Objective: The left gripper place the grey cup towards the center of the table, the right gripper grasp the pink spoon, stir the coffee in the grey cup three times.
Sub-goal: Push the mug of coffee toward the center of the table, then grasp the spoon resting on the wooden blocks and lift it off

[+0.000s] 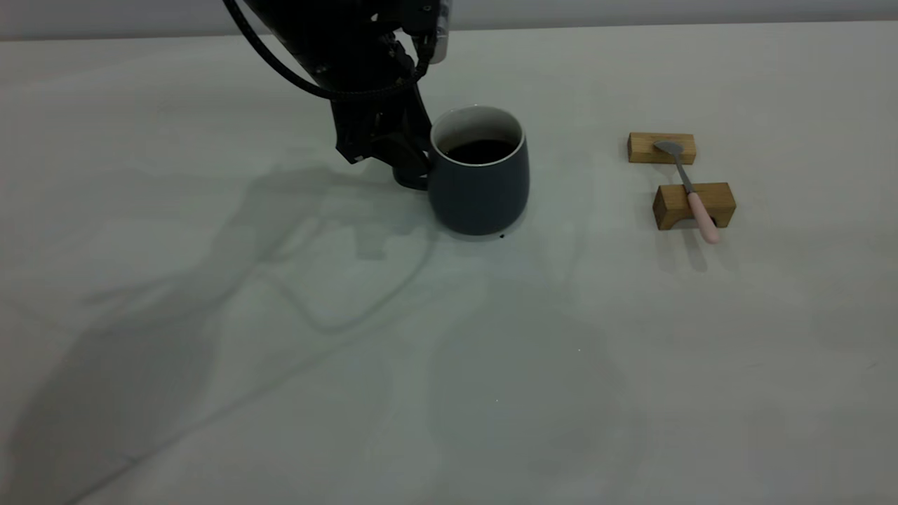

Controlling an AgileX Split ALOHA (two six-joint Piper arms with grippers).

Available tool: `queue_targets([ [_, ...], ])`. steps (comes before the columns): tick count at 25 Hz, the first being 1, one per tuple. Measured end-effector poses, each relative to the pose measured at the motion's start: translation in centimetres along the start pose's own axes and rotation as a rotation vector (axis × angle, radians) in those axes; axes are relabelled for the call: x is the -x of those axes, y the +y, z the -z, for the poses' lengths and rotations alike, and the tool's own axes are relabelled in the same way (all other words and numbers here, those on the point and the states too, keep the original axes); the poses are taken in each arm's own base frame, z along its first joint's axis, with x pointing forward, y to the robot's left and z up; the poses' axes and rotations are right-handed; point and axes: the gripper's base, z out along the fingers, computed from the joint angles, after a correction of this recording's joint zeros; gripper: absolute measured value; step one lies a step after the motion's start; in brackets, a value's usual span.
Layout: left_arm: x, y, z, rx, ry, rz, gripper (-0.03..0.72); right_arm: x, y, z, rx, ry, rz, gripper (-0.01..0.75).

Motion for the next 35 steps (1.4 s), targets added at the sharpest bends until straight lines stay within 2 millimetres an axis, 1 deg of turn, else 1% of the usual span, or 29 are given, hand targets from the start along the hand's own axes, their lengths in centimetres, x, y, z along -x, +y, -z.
queue_targets([
  [4, 0.2, -0.1, 0.1, -0.004, -0.001, 0.009, 0.482, 0.0, 0.0, 0.0, 0.0, 0.0, 0.0, 0.238],
  [6, 0.6, 0.0, 1.0, -0.009, 0.007, 0.011, 0.482, 0.0, 0.0, 0.0, 0.0, 0.0, 0.0, 0.238],
  [8, 1.2, 0.2, 2.6, 0.002, 0.03, 0.017, 0.482, 0.0, 0.0, 0.0, 0.0, 0.0, 0.0, 0.238],
  [12, 1.9, 0.3, 6.7, 0.012, 0.102, 0.065, 0.482, 0.0, 0.0, 0.0, 0.0, 0.0, 0.0, 0.238],
  [15, 2.9, 0.2, 10.3, 0.034, 0.124, 0.132, 0.482, 0.0, 0.0, 0.0, 0.0, 0.0, 0.0, 0.238],
  [19, 5.9, -0.3, 17.1, 0.144, 0.07, 0.251, 0.482, 0.0, 0.0, 0.0, 0.0, 0.0, 0.0, 0.238],
  [20, 6.8, -0.7, 19.1, 0.182, 0.047, 0.283, 0.482, 0.0, 0.0, 0.0, 0.0, 0.0, 0.0, 0.238],
  [22, 8.3, -1.6, 22.9, 0.252, -0.003, 0.352, 0.482, 0.0, 0.0, 0.0, 0.0, 0.0, 0.0, 0.238],
  [25, 10.1, -3.4, 27.6, 0.314, -0.071, 0.46, 0.482, 0.0, 0.0, 0.0, 0.0, 0.0, 0.0, 0.238],
  [27, 11.0, -5.2, 30.4, 0.315, -0.095, 0.518, 0.482, 0.0, 0.0, 0.0, 0.0, 0.0, 0.0, 0.238],
  [29, 11.7, -7.5, 33.2, 0.305, -0.106, 0.566, 0.482, 0.0, 0.0, 0.0, 0.0, 0.0, 0.0, 0.238],
  [32, 12.1, -11.0, 36.5, 0.279, -0.077, 0.64, 0.482, 0.0, 0.0, 0.0, 0.0, 0.0, 0.0, 0.238],
  [35, 11.8, -13.0, 38.5, 0.352, -0.08, 0.734, 0.482, 0.0, 0.0, 0.0, 0.0, 0.0, 0.0, 0.238],
])
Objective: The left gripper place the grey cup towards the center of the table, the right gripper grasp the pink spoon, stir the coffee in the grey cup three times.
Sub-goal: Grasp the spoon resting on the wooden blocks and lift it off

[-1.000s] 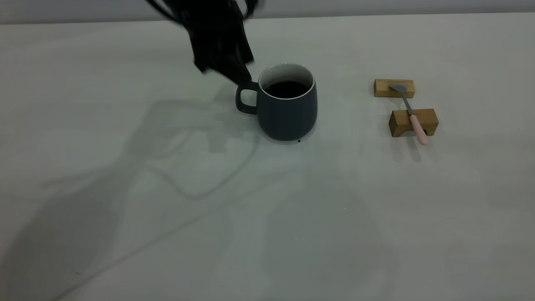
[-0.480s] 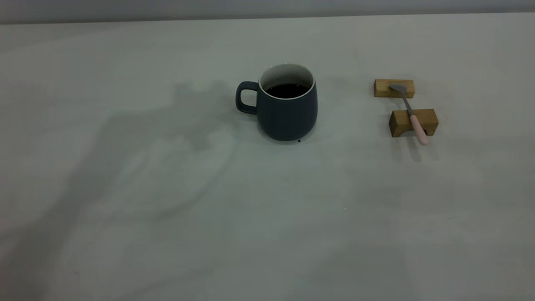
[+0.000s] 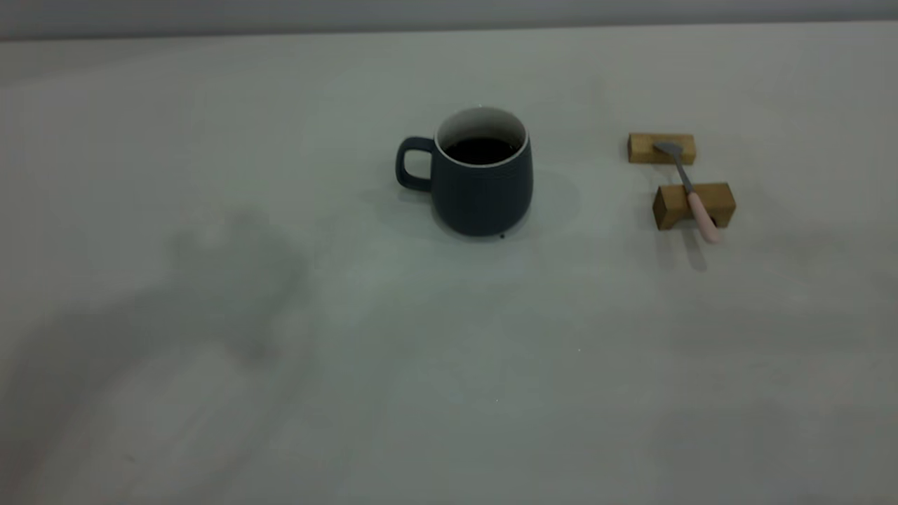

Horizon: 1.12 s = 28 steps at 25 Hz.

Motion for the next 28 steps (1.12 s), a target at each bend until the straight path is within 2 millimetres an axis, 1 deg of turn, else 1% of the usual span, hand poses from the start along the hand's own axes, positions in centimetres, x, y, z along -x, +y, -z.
queue_targets([
  [3, -1.8, -0.4, 0.8, 0.059, 0.036, 0.088, 0.482, 0.0, 0.0, 0.0, 0.0, 0.0, 0.0, 0.238],
  [6, -4.6, -1.3, 0.8, 0.066, 0.092, 0.176, 0.482, 0.0, 0.0, 0.0, 0.0, 0.0, 0.0, 0.238],
  [9, -8.8, -3.0, 0.0, 0.042, 0.171, 0.222, 0.482, 0.0, 0.0, 0.0, 0.0, 0.0, 0.0, 0.238],
  [12, -13.7, -4.7, -1.0, 0.024, 0.264, 0.244, 0.482, 0.0, 0.0, 0.0, 0.0, 0.0, 0.0, 0.238],
  [16, -19.2, -6.8, -1.7, 0.017, 0.329, 0.251, 0.482, 0.0, 0.0, 0.0, 0.0, 0.0, 0.0, 0.238],
  [19, -22.4, -8.3, -1.2, 0.033, 0.299, 0.246, 0.482, 0.0, 0.0, 0.0, 0.0, 0.0, 0.0, 0.238],
  [22, -24.8, -9.3, -0.3, 0.086, 0.235, 0.249, 0.482, 0.0, 0.0, 0.0, 0.0, 0.0, 0.0, 0.238],
  [26, -27.2, -10.3, 1.3, 0.193, 0.113, 0.276, 0.482, 0.0, 0.0, 0.0, 0.0, 0.0, 0.0, 0.238],
  [28, -28.2, -10.7, 1.7, 0.222, 0.056, 0.313, 0.482, 0.0, 0.0, 0.0, 0.0, 0.0, 0.0, 0.238],
])
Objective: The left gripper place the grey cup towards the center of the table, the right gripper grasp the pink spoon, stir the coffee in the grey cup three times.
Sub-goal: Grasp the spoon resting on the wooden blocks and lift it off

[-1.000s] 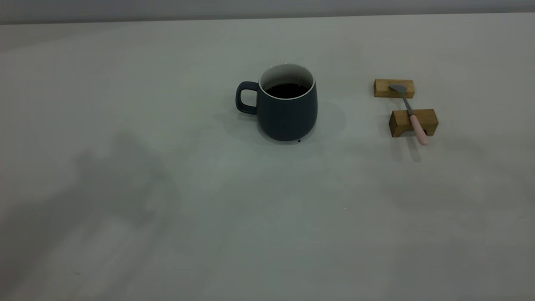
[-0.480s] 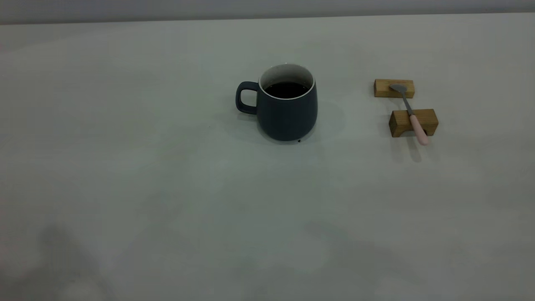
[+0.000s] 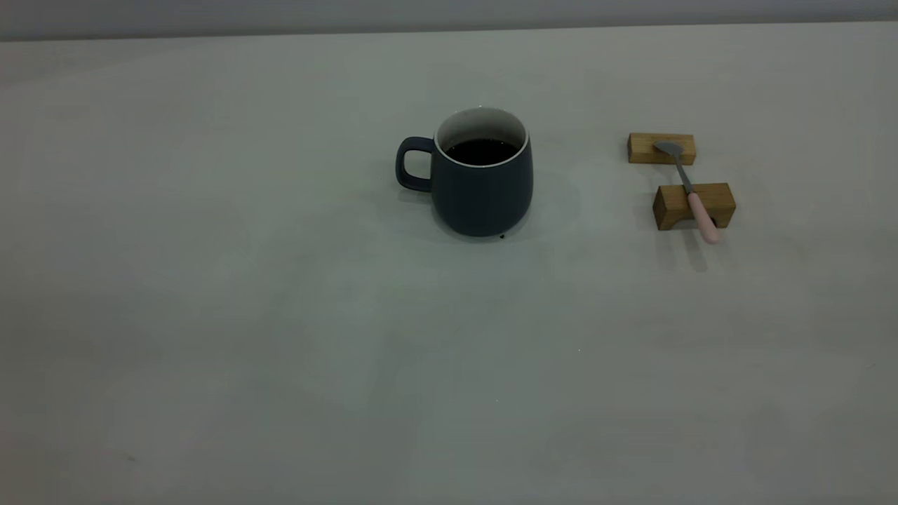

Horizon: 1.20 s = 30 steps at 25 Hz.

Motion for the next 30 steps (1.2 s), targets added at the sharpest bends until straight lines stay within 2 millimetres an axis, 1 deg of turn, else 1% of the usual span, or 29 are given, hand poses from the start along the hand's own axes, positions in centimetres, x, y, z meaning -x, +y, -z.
queue_targets([
  [2, -1.1, -0.1, 0.0, 0.003, -0.041, 0.032, 0.482, 0.0, 0.0, 0.0, 0.0, 0.0, 0.0, 0.238],
  [5, -1.9, -0.2, -0.2, 0.005, -0.079, 0.052, 0.482, 0.0, 0.0, 0.0, 0.0, 0.0, 0.0, 0.238],
  [9, -2.2, -0.3, -0.7, 0.0, -0.097, 0.068, 0.482, 0.0, 0.0, 0.0, 0.0, 0.0, 0.0, 0.238],
  [18, -2.2, -0.3, -0.7, 0.009, -0.098, 0.09, 0.482, 0.0, 0.0, 0.0, 0.0, 0.0, 0.0, 0.238],
  [24, -2.5, -0.1, -0.5, 0.109, -0.127, 0.226, 0.482, 0.0, 0.0, 0.0, 0.004, 0.0, -0.002, 0.238],
  [30, -4.2, -0.9, 0.6, 0.248, -0.288, 0.344, 0.482, 0.0, 0.2, 0.0, 0.022, 0.0, -0.01, 0.238],
])
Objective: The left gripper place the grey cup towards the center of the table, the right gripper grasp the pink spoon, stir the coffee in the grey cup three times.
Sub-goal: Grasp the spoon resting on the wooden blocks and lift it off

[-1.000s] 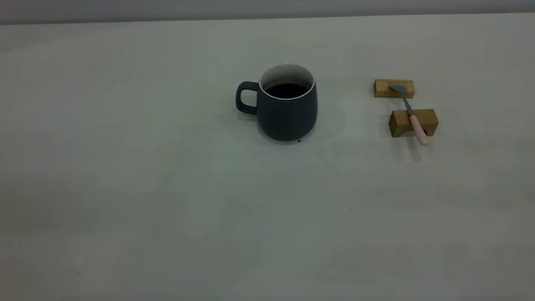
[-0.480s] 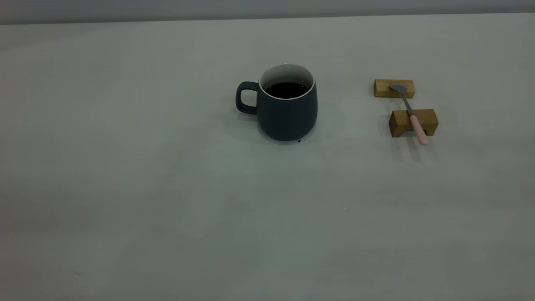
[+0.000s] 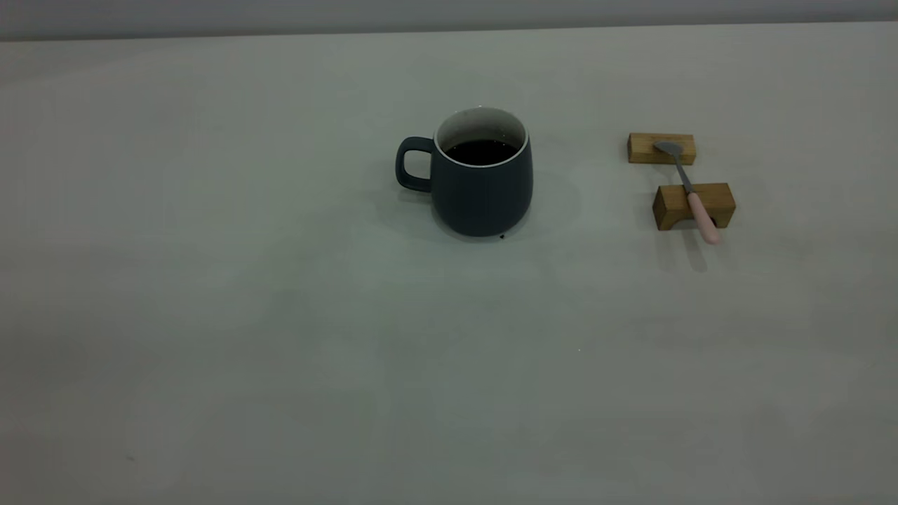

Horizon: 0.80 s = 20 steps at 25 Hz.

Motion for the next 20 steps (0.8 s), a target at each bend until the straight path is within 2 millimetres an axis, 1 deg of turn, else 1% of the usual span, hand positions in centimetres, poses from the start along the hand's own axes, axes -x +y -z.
queue_targets([
  [4, -0.4, -0.1, 0.3, 0.021, -0.034, 0.016, 0.482, 0.2, 0.2, 0.0, 0.021, -0.01, -0.01, 0.244],
  [6, -0.4, -0.1, 0.3, 0.02, -0.034, 0.016, 0.482, 0.7, 0.4, -0.4, 0.039, 0.015, -0.017, 0.269],
  [8, -0.4, -0.1, 0.3, 0.02, -0.034, 0.016, 0.482, 1.8, 0.6, -1.3, 0.064, 0.042, -0.013, 0.321],
  [11, -0.4, -0.1, 0.3, 0.02, -0.034, 0.016, 0.482, 4.1, 0.8, -3.8, 0.096, 0.086, 0.012, 0.424],
  [15, -0.4, -0.1, 0.3, 0.02, -0.034, 0.017, 0.482, 6.4, 1.0, -8.5, 0.136, 0.164, 0.044, 0.55],
  [17, -0.4, -0.1, 0.3, 0.02, -0.034, 0.017, 0.482, 6.9, 1.2, -11.2, 0.163, 0.218, 0.026, 0.575],
  [20, -0.4, -0.1, 0.3, 0.02, -0.034, 0.017, 0.482, 7.3, 1.5, -14.6, 0.212, 0.314, -0.007, 0.58],
])
